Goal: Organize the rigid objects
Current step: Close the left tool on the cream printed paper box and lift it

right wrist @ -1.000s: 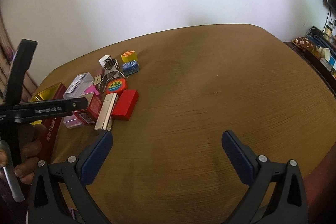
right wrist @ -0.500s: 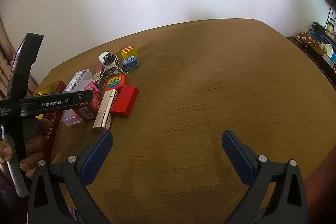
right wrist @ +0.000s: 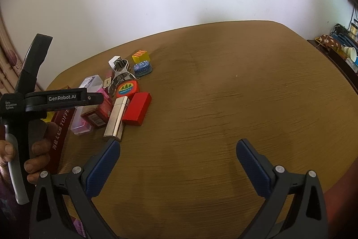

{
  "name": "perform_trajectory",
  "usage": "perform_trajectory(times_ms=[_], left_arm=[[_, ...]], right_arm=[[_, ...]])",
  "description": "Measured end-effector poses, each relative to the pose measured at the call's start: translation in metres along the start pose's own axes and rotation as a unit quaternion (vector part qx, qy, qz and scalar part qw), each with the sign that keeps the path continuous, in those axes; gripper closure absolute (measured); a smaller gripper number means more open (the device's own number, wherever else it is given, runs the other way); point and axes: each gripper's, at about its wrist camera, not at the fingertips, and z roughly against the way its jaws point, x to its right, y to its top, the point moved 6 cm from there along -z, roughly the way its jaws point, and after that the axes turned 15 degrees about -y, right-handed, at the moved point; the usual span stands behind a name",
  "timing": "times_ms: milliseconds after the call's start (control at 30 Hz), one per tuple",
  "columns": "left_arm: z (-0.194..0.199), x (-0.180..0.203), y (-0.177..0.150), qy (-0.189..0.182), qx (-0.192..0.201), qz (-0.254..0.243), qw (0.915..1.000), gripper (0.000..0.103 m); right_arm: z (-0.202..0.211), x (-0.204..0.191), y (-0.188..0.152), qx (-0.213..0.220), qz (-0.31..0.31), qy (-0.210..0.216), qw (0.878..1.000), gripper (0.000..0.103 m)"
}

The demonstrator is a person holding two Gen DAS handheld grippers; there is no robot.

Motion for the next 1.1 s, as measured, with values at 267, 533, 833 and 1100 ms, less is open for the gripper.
perform_trajectory(times_ms=[267,533,833,1100], left_arm=[[-0.010,0.001,0.002,0.015,-0.007,-0.015,0.9997,0.010],[-0.012,0.000,0.000,0.006,-0.002,-0.013,0.9999,0.054],[0.061,0.012,-0.006,-0.027,0.073,-0.010,0.9969,0.054],[0.121,0.000,-0.033,-0.022,0.104,0.026,0.9940,0.054]], right_arm=[[-0.003,-0.003,-0.002,-0.006,0.002,0.004,1.000,0.000],[-0.007,-0.001,-0.003,-0.012,-0.005,0.002,1.000,0.000],[-0.010,0.002,-0.004,-0.007,0.000,-0.008,1.000,0.000],[0.000,-0.024,-0.001,0.024,-0.005,0.083,0.996,0.000]])
